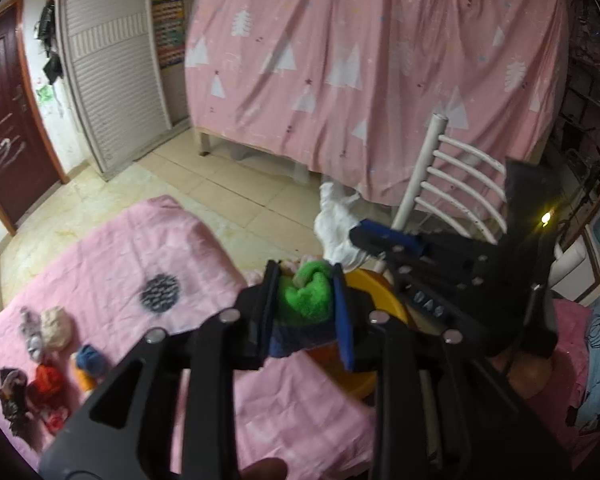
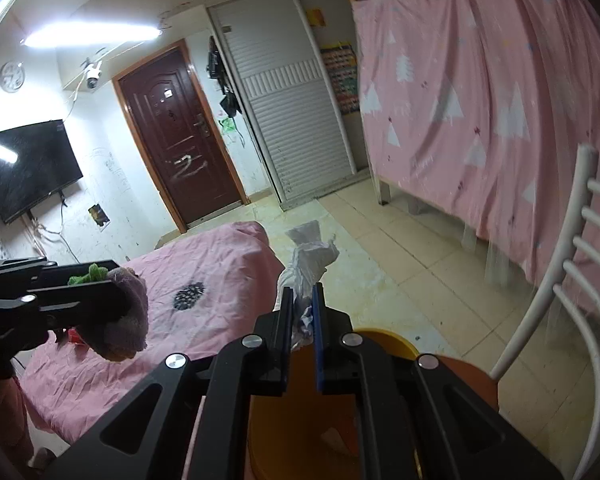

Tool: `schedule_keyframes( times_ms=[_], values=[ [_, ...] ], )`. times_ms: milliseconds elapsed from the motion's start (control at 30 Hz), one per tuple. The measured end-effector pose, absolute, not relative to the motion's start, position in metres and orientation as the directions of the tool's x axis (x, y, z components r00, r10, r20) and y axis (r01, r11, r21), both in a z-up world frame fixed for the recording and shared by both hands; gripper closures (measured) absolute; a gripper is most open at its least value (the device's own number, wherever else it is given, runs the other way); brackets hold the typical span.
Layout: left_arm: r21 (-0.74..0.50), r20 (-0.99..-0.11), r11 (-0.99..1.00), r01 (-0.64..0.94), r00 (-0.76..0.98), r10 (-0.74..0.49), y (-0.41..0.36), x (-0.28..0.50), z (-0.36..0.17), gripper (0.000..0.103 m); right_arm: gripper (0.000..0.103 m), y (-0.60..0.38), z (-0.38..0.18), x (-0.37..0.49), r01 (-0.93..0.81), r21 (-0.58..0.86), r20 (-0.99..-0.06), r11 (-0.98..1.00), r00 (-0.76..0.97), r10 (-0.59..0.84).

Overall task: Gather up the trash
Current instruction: 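Carry the sponge and tissue to the yellow bin and release both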

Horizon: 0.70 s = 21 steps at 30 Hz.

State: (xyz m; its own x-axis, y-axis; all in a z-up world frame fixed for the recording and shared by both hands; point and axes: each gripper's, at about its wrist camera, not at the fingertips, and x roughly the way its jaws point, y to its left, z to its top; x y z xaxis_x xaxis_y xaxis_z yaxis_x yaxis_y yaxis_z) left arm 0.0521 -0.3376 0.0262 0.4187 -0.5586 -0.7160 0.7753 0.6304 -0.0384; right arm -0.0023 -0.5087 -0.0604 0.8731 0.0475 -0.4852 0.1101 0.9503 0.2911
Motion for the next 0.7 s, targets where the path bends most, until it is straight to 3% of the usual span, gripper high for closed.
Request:
schedule_keyframes(
  times_ms=[67,133,467,533,567,600,667,700],
  values=[
    [-0.036,-0.720,0.629,0.777,0.416,-0.555,-0.348,0.053,0.026,0.056,0.100,-0.514,-0.067,0.000,0.127,0.300,-0.504,0.945,0.863,0.044],
    [-0.033,-0.716,0.625,0.780,0.417,-0.559,-0.355,0.053,0.027,0.052,0.100,-0.518,-0.071,0.001,0.140,0.309,-0.514,0.941,0.857,0.042],
    [-0.048,-0.706,0.648,0.760,0.433,-0.560,-0.343,0.061,0.031,0.047,0.095,-0.521,-0.078,0.008,0.181,0.295,-0.543,0.938,0.839,0.009],
    [-0.062,-0.701,0.661,0.748,0.438,-0.562,-0.332,0.065,0.035,0.047,0.087,-0.518,-0.077,0.009,0.182,0.290,-0.546,0.940,0.838,0.006],
    [-0.064,-0.699,0.665,0.744,0.442,-0.562,-0.328,0.066,0.036,0.047,0.074,-0.517,-0.077,0.009,0.184,0.286,-0.546,0.940,0.837,0.003],
    [-0.067,-0.697,0.673,0.737,0.448,-0.560,-0.322,0.068,0.037,0.047,0.053,-0.515,-0.076,0.010,0.185,0.282,-0.546,0.941,0.837,-0.001],
    [-0.082,-0.691,0.687,0.722,0.456,-0.562,-0.306,0.072,0.040,0.047,0.036,-0.509,-0.073,0.010,0.184,0.276,-0.539,0.943,0.842,-0.006],
    [-0.085,-0.688,0.692,0.717,0.461,-0.561,-0.301,0.073,0.041,0.047,0.035,-0.506,-0.071,0.012,0.176,0.274,-0.535,0.946,0.845,-0.002]
  ],
)
